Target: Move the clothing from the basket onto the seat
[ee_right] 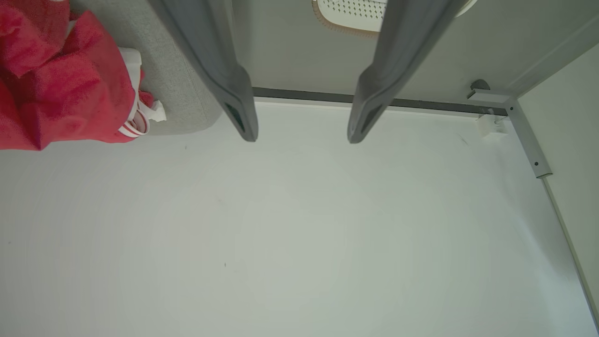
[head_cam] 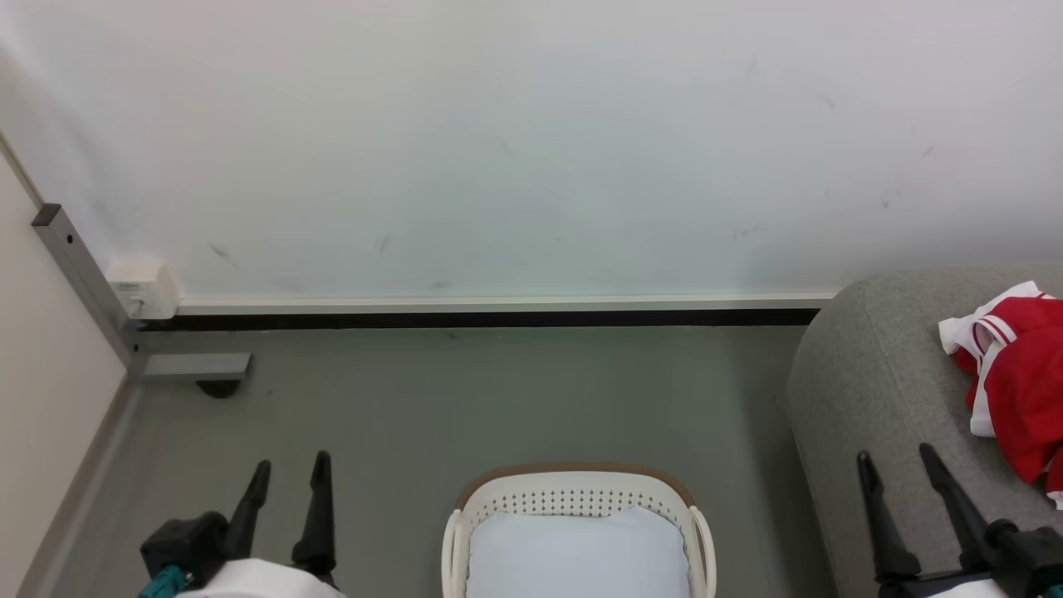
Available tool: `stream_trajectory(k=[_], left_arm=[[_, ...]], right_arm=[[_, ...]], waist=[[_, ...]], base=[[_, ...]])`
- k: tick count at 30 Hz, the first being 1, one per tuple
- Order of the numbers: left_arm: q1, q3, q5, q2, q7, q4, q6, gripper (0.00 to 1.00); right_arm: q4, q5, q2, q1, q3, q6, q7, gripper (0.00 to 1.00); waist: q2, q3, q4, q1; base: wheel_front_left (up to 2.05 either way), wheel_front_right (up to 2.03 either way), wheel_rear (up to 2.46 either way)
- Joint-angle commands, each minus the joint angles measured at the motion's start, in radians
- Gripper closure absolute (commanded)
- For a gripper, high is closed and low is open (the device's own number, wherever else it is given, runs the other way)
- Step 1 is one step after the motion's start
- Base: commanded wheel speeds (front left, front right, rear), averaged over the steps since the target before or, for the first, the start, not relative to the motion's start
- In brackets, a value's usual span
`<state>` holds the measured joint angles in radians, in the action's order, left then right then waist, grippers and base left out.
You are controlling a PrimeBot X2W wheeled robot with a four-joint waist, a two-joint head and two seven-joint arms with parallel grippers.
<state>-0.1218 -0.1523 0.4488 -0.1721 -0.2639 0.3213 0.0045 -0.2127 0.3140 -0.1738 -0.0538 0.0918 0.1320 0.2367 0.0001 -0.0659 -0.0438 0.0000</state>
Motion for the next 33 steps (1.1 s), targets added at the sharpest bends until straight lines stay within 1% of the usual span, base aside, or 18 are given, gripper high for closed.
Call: stream_trajectory(k=[1,5,11,15,23,33], left_arm=[[0.016,0.019,-0.046,0.011,-0.001,0.012,-0.003,0.00],[0.028,0.061,-0.109,0.040,-0.001,0.026,-0.021,0.00],[0.028,0.103,-0.175,0.074,-0.001,0.032,-0.056,0.00],[0.027,0.126,-0.194,0.090,-0.001,0.040,-0.075,0.00],[0.018,0.156,-0.216,0.107,-0.001,0.057,-0.097,0.00],[0.010,0.181,-0.239,0.116,-0.001,0.066,-0.114,0.00]], right_arm=[[-0.026,0.003,0.005,0.002,0.012,-0.003,0.014,0.00],[-0.068,0.010,0.021,-0.022,0.029,-0.003,0.024,0.00],[-0.090,0.008,0.035,-0.031,0.049,-0.003,0.029,0.00],[-0.078,0.011,0.041,-0.036,0.050,-0.003,0.029,0.00],[-0.076,0.017,0.049,-0.041,0.041,-0.003,0.029,0.00],[-0.077,0.022,0.055,-0.047,0.043,-0.003,0.029,0.00]], waist=[[-0.0001,0.002,0.001,0.0000],[-0.0001,0.004,0.001,0.0000],[-0.0001,0.006,0.006,0.0000],[-0.0001,0.006,0.004,0.0000],[-0.0001,0.005,-0.001,0.0000],[-0.0001,0.004,-0.004,0.0000]], base=[[0.00,0.00,0.00],[0.00,0.00,0.00],[0.00,0.00,0.00],[0.00,0.00,0.00],[0.00,0.00,0.00],[0.00,0.00,0.00]])
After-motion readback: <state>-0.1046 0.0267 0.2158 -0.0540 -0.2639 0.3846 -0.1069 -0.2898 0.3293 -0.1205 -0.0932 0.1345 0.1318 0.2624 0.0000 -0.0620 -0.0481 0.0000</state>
